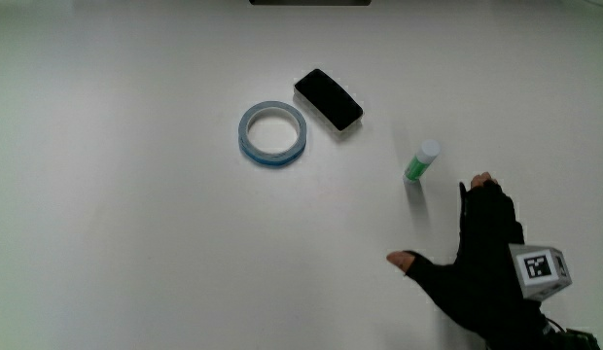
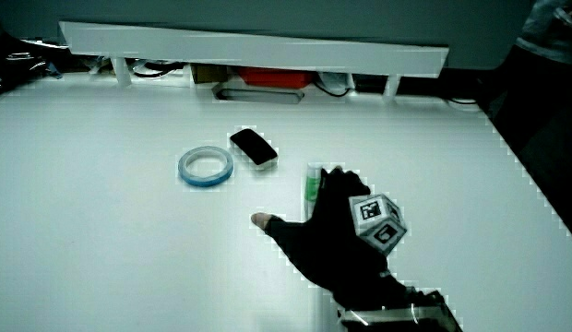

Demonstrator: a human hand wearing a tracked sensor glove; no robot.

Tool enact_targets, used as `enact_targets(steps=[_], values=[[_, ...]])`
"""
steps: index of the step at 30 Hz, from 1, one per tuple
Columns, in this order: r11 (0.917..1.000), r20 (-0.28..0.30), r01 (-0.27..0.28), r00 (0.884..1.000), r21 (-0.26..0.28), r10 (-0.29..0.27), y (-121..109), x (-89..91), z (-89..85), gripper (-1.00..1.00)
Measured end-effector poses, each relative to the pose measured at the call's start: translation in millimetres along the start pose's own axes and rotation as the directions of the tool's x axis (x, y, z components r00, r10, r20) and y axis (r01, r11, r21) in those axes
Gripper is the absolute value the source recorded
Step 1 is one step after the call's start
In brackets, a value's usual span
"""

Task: Pick glue stick

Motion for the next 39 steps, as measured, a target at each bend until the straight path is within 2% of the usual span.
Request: enact_targets(steps=[2,3,5,7,10,11,13,14,15,19,21,22,23,24,26,27,28,32,36,38,39], values=[[0.9996,-0.03,-0.027,0.999,0.005,0.027,10.3,7.9,1.0,0.0],[0.9999,-0.038,0.013,0.999,-0.004,-0.013,13.3,8.5,2.0,0.0],[0.9996,-0.098,-0.027,0.995,0.002,0.027,21.7,12.0,2.3,0.0],[0.9998,-0.107,-0.021,0.994,0.0,0.021,29.3,15.9,2.4,0.0],[0.9996,-0.155,-0.027,0.988,-0.007,0.025,39.9,20.2,1.3,0.0],[0.9999,-0.143,0.012,0.99,-0.011,-0.013,41.9,19.5,1.5,0.0],[0.9997,-0.189,-0.022,0.982,-0.014,0.019,49.6,21.1,-0.4,0.0],[0.9998,-0.184,-0.004,0.983,-0.021,0.0,52.8,22.6,-1.1,0.0],[0.9991,-0.212,-0.04,0.977,-0.015,0.035,56.6,24.3,-2.4,0.0],[0.9997,-0.243,-0.02,0.97,-0.012,0.016,66.7,28.8,-5.9,0.0],[0.9994,-0.264,-0.033,0.964,-0.009,0.029,72.2,31.1,-8.3,0.0],[0.9998,-0.263,-0.018,0.965,-0.01,0.015,73.5,30.7,-9.1,0.0],[0.9994,-0.277,-0.033,0.96,-0.013,0.028,77.2,34.2,-10.8,0.0],[0.9997,-0.278,-0.016,0.961,-0.018,0.011,78.9,34.7,-11.5,0.0],[0.9995,-0.307,-0.025,0.952,-0.019,0.018,83.2,37.1,-14.1,0.0],[0.9997,-0.3,-0.009,0.954,-0.024,0.001,84.8,39.1,-14.8,0.0],[0.9991,-0.319,-0.037,0.947,-0.021,0.029,87.1,41.5,-16.1,0.0],[0.9996,-0.328,-0.012,0.945,-0.024,0.003,89.8,45.5,-18.9,0.0],[0.9997,-0.354,-0.02,0.935,-0.013,0.014,89.5,47.3,-19.8,0.0],[0.9999,-0.348,-0.01,0.937,-0.006,0.008,89.3,48.0,-19.6,0.0],[0.9999,-0.359,-0.013,0.933,0.002,0.012,89.3,48.5,-19.9,0.0]])
